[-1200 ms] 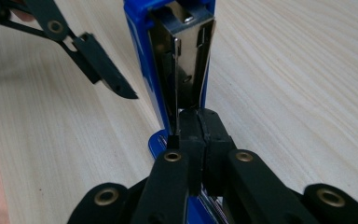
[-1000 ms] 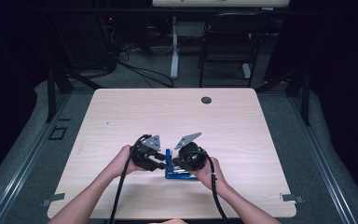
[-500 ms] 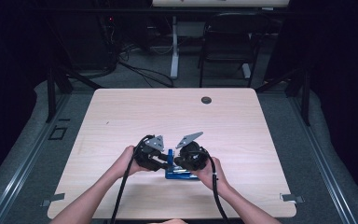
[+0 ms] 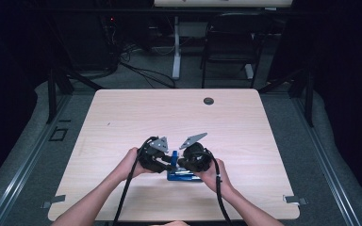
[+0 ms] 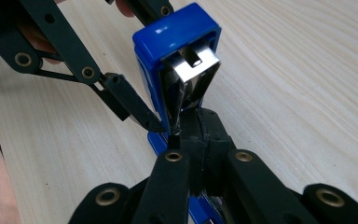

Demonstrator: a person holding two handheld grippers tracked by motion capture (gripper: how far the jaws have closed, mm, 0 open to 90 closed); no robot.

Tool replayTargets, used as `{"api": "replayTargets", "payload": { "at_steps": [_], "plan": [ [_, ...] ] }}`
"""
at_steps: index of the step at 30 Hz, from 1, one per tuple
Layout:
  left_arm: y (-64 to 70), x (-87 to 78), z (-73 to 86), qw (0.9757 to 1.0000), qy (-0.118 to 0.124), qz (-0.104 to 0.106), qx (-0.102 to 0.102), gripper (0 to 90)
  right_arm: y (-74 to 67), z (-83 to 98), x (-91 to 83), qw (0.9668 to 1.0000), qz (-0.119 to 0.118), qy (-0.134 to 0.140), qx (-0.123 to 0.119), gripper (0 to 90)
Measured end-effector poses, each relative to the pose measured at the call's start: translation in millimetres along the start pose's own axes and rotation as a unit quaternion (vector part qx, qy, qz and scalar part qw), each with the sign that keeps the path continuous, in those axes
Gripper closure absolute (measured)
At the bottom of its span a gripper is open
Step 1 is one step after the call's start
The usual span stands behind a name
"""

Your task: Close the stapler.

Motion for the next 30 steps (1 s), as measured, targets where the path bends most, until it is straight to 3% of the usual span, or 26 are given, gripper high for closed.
{"api": "replayTargets", "payload": {
  "at_steps": [17, 30],
  "plan": [
    [0.2, 2.5, -4.0, 0.9999, -0.006, 0.004, -0.012, 63.9, 1.9, 0.4, -7.8, 1.0, 0.003, 0.002, 0.006, 90.0],
    [0.0, 1.3, -6.3, 0.9998, -0.02, 0.007, -0.001, 64.0, 1.4, 0.1, -12.7, 1.0, 0.001, 0.005, 0.003, 90.0]
  ]
}}
Point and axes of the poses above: each handheld gripper's, and its own axes: x roughly forward along the jaws, z roughly out of its underside, y roughly to its right, the point moved 4 cm from there along x, roughly forward along the jaws, and after that the axes turned 7 degrees about -y, right-handed, at the moved point
